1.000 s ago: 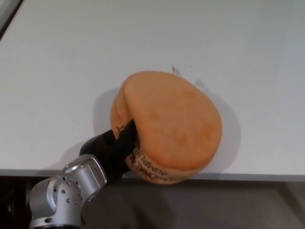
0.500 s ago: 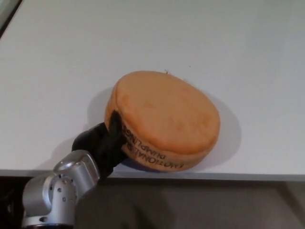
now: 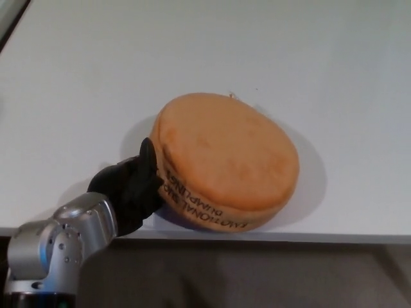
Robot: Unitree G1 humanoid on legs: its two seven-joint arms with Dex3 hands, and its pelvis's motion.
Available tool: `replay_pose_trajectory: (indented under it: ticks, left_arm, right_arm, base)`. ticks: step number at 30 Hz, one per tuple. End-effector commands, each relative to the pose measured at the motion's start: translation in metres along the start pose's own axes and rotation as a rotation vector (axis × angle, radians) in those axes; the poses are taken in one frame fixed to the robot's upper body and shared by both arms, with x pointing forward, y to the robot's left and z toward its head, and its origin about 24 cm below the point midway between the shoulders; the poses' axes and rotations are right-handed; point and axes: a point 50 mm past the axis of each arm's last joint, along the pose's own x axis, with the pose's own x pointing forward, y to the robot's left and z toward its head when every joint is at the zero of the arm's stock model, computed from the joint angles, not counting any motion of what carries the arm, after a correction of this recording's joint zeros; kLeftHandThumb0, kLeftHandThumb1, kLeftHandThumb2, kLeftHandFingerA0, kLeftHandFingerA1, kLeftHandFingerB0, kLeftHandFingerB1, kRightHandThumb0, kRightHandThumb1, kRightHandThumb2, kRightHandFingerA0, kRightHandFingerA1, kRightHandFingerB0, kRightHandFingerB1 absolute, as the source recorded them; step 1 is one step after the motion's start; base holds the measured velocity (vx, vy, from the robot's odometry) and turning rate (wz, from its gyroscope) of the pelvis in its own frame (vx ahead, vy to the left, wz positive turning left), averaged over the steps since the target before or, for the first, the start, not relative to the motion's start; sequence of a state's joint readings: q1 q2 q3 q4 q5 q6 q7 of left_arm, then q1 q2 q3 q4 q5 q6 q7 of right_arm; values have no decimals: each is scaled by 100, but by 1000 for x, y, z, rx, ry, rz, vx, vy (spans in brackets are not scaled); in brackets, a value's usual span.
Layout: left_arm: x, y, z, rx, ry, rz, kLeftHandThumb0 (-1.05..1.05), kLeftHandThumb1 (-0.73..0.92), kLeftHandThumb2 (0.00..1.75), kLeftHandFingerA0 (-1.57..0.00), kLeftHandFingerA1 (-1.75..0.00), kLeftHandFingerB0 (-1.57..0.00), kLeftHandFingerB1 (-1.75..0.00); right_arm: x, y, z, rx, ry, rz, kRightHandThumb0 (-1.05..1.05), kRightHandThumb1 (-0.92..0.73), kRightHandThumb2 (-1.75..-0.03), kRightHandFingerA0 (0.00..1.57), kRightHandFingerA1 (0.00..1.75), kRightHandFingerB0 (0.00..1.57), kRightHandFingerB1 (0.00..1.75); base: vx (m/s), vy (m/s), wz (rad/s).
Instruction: A soft plate is kept in the center of the table close to the robot and the robot uses its left hand to pick up the plate, turns it upside down and places it back on the table
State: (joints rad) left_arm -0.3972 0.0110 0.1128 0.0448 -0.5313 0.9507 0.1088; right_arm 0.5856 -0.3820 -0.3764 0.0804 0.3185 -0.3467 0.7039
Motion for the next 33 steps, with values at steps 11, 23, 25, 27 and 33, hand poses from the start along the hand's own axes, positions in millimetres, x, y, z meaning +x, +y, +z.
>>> replay_pose_trajectory:
  ticks: [11,23,25,27,33]
  left_arm:
    - [-11,4,17,207,22,1,-104,78,111,0,-24,0,0]
    - [-25,13,32,373,-96,104,-97,92,73,0,0,0,0]
    - [-26,14,35,375,-103,103,-98,92,73,0,0,0,0]
    - [-29,14,38,389,-113,102,-96,92,84,0,0,0,0]
    - [-36,17,49,433,-138,133,-95,92,79,0,0,0,0]
  right_arm:
    - [-2,-4,0,7,0,6,-81,-92,-73,25,41,5,20]
    - [-5,-2,-3,23,7,8,-82,-92,-72,24,44,5,20]
    - [-6,-1,-3,32,7,8,-83,-92,-72,24,43,5,20]
    - [-8,-1,-4,28,18,1,-83,-92,-72,25,41,5,21]
    - [-6,-1,-1,5,15,0,-83,-92,-73,25,41,5,20]
  base:
    - [0,0,0]
    - [0,0,0]
    - [0,0,0]
    - [0,0,0]
    - [0,0,0]
